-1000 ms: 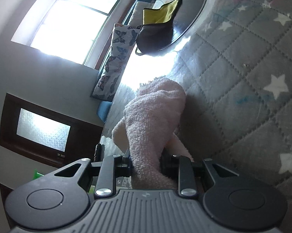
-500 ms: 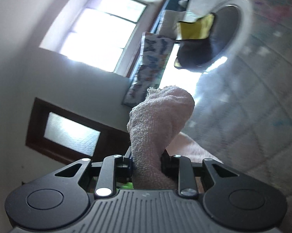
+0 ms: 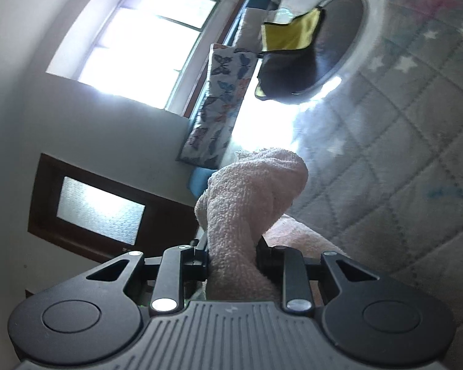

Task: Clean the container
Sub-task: 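Drape the pink towel over the bottle and wipe around it with the right tool, then wipe the pink towel down the bottle's side with the right tool, then sweep the pink towel over the bottle's shoulder again with the right tool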

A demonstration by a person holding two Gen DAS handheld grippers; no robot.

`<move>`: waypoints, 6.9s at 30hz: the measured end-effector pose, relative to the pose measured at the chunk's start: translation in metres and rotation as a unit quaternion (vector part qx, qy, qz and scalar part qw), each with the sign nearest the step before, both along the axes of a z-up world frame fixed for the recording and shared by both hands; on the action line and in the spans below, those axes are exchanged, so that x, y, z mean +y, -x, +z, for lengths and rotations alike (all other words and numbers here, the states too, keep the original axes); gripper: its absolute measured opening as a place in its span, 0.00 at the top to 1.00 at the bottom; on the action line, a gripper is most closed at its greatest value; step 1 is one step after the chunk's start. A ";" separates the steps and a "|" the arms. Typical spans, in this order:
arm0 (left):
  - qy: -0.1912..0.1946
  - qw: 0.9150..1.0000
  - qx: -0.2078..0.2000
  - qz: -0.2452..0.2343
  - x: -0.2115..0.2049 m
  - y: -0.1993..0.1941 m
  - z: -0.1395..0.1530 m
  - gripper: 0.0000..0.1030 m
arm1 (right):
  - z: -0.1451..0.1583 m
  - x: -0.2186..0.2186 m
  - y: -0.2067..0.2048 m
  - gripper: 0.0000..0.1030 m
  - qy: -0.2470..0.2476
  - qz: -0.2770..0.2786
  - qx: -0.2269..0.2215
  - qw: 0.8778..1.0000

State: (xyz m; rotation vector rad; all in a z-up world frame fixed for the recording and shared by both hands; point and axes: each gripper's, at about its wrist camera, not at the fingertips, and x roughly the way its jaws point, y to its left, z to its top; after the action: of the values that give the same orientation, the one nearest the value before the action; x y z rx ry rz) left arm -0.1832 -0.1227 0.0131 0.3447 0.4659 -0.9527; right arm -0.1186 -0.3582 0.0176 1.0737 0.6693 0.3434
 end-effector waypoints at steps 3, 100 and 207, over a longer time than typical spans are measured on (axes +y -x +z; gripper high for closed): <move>0.000 1.000 0.001 0.003 -0.003 0.001 0.000 0.15 | -0.010 -0.002 0.004 0.76 0.003 -0.007 0.017 1.000; -0.008 0.999 0.020 0.038 0.005 -0.013 0.014 0.18 | -0.012 0.000 -0.001 0.76 -0.010 -0.006 0.040 0.999; -0.015 0.999 0.024 0.037 0.001 -0.014 0.002 0.14 | -0.010 0.008 -0.013 0.74 -0.027 -0.005 0.042 0.999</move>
State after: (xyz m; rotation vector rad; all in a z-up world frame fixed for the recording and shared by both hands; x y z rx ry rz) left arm -0.1688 -0.1216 0.0154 0.3297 0.5342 -0.8845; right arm -0.1059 -0.3504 0.0072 1.1464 0.7326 0.3113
